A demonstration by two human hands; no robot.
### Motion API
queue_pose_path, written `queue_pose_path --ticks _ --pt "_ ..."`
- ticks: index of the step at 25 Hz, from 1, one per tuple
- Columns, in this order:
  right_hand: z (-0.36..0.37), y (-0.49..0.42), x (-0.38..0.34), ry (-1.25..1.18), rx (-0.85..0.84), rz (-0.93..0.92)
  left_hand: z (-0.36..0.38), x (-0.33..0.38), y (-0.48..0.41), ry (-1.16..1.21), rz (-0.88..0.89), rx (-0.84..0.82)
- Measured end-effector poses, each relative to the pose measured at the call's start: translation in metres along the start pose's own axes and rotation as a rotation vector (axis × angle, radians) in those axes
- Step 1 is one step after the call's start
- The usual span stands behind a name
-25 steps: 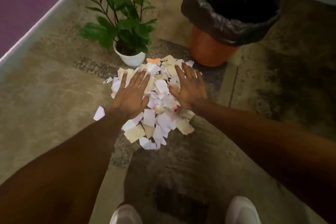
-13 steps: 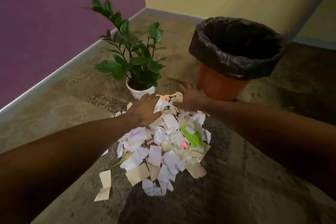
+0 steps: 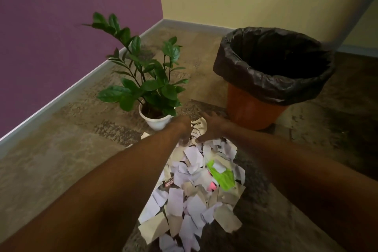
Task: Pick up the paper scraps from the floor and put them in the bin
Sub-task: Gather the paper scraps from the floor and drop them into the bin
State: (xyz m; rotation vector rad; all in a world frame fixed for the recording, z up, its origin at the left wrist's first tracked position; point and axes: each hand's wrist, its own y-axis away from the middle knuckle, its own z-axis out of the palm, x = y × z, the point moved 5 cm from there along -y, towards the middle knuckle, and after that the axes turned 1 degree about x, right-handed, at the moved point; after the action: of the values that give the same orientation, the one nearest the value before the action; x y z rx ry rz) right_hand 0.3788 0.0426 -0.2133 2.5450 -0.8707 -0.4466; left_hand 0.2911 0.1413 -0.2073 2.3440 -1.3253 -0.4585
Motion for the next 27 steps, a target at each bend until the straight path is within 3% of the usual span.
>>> queue_pose_path --ticks 4,8,12,18,27 --pt "0.005 -0.011 -0.001 -0.020 -0.093 0.006 0.024 0.000 -0.011 -0.131 0.022 -0.038" --pt "0.004 -0.014 -0.001 0.000 -0.097 -0.037 0.025 -0.008 -0.014 0.020 0.024 -0.095" --pt "0.005 -0.013 0.001 -0.062 -0.095 -0.064 0.026 -0.011 -0.010 0.082 0.055 -0.003" --pt "0.014 -0.002 -0.009 -0.159 0.021 -0.137 0.031 -0.011 0.011 0.194 0.031 0.173" --pt "-0.017 0.032 -0.011 -0.335 0.219 -0.056 0.029 -0.015 0.048 0.437 0.011 0.235"
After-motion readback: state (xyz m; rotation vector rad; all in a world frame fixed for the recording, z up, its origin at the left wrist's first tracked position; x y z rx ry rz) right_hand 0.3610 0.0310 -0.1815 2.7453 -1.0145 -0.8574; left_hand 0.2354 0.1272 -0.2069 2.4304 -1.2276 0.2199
